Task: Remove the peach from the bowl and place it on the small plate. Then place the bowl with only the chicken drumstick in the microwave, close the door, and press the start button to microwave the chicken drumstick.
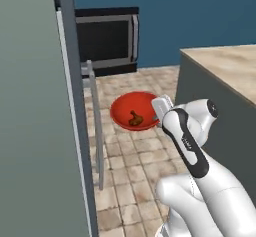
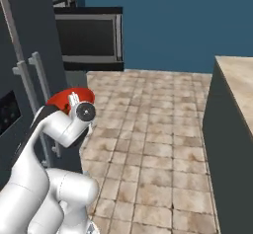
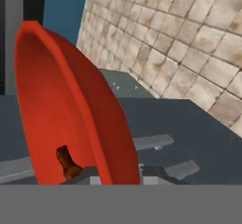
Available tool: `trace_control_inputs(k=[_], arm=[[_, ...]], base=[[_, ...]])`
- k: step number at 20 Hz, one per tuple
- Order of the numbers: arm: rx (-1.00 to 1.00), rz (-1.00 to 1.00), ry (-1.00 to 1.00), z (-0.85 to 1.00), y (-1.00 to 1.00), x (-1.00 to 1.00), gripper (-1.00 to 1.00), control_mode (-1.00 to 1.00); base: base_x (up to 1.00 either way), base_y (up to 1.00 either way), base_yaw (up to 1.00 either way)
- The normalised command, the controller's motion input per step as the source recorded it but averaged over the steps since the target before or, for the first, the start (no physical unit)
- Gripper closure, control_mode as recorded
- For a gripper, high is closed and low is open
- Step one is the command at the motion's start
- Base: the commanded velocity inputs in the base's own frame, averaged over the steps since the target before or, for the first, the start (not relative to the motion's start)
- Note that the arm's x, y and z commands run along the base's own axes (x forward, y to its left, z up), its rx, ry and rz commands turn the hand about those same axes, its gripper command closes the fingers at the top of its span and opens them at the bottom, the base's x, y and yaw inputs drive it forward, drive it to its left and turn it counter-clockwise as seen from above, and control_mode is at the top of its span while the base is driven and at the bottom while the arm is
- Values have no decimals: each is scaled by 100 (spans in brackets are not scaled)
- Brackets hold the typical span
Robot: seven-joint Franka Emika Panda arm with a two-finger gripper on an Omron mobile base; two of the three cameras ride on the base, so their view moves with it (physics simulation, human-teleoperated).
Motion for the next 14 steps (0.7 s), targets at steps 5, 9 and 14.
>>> trace_control_inputs(k=[5,9,14], arm=[[0,0,0,0,0,0,100,100],[0,0,0,0,0,0,100,100],[0,0,0,0,0,0,100,100]], base=[[100,-18,-29],[100,-68,-10],[100,-85,0]])
